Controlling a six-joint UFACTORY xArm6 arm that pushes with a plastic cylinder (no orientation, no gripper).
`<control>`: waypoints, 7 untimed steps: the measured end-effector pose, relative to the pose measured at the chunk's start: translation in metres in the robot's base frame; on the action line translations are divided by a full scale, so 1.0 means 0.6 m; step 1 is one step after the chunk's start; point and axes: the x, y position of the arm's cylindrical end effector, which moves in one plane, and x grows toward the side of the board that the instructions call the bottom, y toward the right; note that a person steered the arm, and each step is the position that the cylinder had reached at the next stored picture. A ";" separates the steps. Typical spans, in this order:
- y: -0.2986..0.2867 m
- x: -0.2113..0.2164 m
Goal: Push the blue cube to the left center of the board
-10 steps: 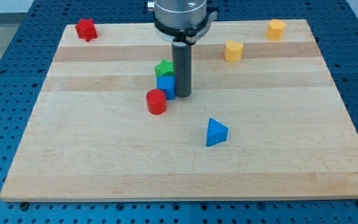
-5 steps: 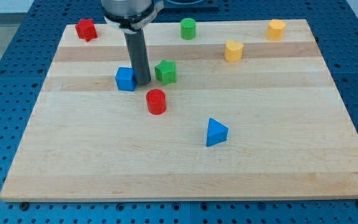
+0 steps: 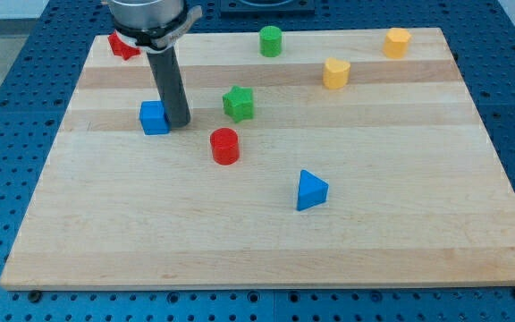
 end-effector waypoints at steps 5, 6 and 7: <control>-0.052 0.025; -0.078 0.024; -0.091 0.024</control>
